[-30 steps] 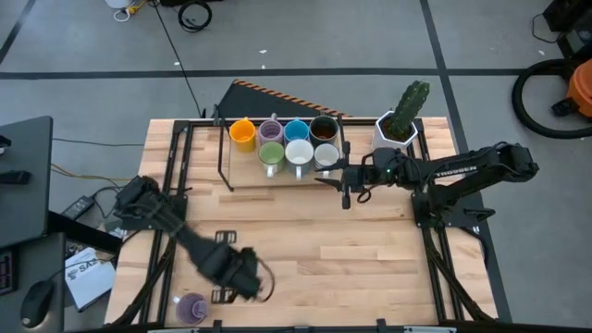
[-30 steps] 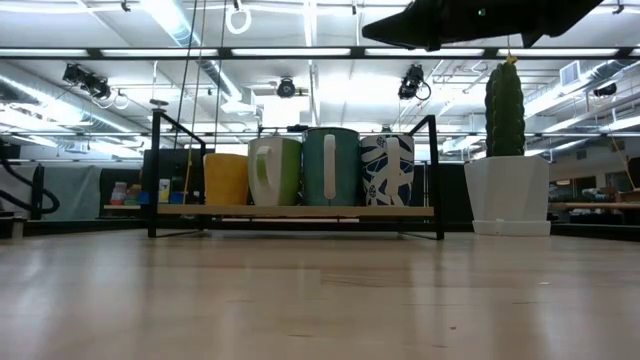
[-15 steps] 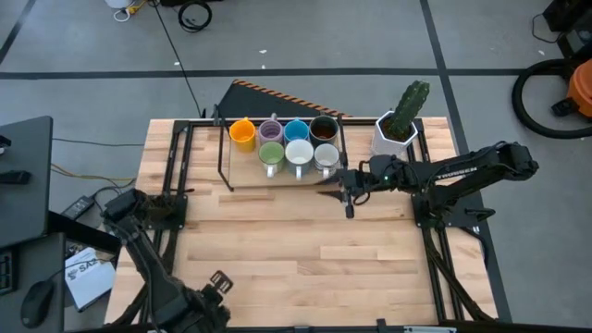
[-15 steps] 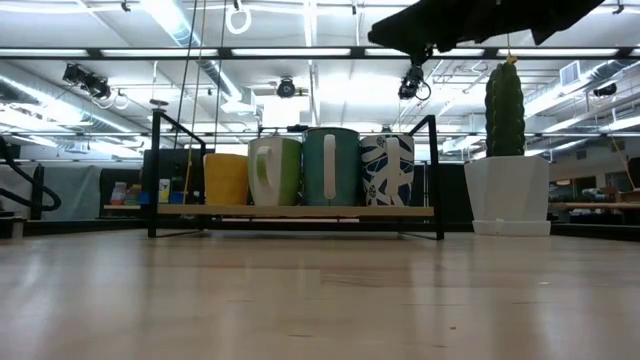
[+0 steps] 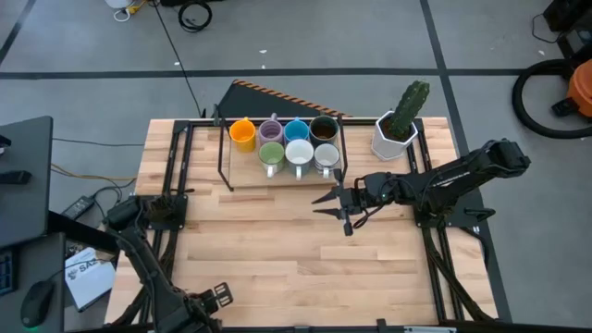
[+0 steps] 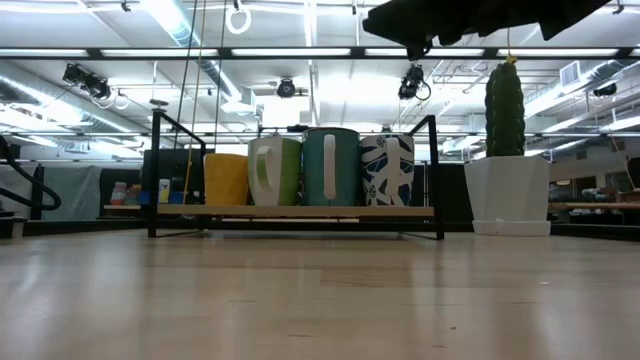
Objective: Place coffee mugs
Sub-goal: Put the purple mug on the shelf
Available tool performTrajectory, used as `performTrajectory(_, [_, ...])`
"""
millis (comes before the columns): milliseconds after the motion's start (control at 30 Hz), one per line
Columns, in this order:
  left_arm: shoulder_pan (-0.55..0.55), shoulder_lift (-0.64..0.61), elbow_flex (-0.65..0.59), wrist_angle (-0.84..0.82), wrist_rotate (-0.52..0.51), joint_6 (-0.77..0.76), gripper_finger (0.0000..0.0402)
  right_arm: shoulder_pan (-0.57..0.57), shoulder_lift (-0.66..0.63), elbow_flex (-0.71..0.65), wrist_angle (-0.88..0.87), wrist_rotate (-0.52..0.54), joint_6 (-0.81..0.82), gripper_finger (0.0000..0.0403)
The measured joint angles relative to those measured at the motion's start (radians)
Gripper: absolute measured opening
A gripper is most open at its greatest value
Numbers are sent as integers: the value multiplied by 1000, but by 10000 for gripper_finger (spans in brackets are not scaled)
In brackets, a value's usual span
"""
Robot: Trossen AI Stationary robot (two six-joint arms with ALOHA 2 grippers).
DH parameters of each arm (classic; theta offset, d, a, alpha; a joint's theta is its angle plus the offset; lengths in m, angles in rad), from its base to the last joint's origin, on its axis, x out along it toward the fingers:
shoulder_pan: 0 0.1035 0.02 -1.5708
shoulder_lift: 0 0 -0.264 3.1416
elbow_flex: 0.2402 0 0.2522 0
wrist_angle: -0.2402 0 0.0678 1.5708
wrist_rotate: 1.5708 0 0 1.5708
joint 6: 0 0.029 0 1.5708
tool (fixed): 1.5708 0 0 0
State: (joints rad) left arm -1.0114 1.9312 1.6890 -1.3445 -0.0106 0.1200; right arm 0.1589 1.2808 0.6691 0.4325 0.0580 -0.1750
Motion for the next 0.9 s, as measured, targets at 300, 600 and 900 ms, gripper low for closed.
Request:
performTrajectory(300, [-4,34,-1,42,-8,49,123,0,27,0,2,1,20,105])
performTrajectory(600, [-5,90,-2,37,-12,78,117,1,27,0,0,1,42,105])
performTrajectory(900, [9,92,-2,18,-9,9,21,1,27,0,2,1,42,105])
